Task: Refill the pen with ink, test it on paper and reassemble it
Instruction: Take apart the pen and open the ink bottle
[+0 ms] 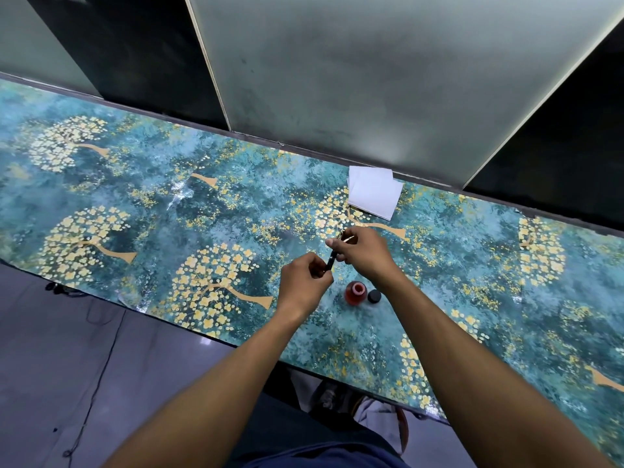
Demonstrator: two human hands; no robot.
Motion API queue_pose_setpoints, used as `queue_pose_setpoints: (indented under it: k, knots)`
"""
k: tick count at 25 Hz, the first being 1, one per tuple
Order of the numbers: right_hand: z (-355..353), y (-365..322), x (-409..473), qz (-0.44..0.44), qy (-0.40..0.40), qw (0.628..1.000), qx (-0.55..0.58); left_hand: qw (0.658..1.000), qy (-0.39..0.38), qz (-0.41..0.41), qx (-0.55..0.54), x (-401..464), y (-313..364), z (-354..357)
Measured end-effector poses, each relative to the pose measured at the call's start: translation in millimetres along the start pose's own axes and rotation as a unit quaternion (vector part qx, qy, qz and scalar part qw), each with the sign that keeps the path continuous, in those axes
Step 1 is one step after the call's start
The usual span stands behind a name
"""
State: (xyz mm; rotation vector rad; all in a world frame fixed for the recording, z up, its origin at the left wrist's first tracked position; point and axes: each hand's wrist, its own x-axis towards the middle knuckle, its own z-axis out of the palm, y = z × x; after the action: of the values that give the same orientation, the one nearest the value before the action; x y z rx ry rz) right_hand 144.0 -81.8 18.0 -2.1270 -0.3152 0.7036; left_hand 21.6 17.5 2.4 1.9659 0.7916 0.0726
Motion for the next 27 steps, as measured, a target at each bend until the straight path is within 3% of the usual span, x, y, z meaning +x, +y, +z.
queue_pose_setpoints:
  k: [7,11,19,23,27]
  knots:
    - [1,-14,0,0.019,-0.042,0.989,0.141,1.000,-0.003,-0.001,-0.027,-5,-7,-13]
    - [-3,-20,-1,0.023,-0.058,0.986,0.155,0.999,-0.003,-0.010,-0.047,-10,-8,-14]
    - [-4,3,20,0.059,-0.008,0.976,0.210,0.997,0.002,-0.047,-0.062,-13,-23,-14]
    - [7,24,32,0.074,-0.004,0.995,0.070,0.997,0.007,-0.061,-0.037,-17,-33,-19]
    - [24,29,42,0.058,-0.074,0.989,-0.117,0.997,-0.003,-0.074,-0.026,-20,-42,-22]
